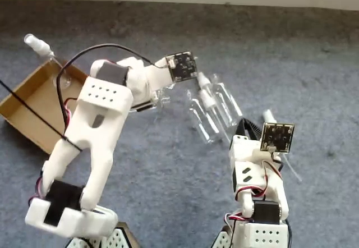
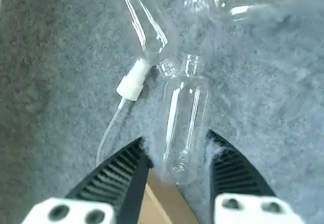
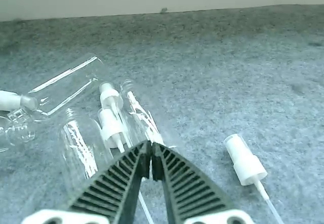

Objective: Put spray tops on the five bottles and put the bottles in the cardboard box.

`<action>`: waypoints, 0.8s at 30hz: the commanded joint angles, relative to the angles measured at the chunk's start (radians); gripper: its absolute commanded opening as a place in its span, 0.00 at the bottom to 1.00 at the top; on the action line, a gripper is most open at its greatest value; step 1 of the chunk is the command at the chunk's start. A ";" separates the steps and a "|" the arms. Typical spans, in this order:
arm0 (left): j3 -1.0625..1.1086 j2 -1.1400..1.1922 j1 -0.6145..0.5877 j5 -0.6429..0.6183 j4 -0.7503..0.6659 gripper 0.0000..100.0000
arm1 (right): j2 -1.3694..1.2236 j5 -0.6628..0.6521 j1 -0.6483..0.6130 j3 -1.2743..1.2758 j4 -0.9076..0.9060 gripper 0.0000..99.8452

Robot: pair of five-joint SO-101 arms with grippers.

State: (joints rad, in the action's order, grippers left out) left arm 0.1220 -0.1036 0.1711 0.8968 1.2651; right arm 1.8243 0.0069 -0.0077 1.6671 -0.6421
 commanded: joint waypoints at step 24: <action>-1.101 0.875 -0.116 0.215 0.486 0.21 | 0.007 0.000 0.004 0.124 -0.008 0.00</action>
State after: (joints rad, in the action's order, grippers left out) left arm -0.8907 0.7449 0.1036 1.0579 1.7407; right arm 1.8243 0.0069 -0.0077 1.6671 -0.6421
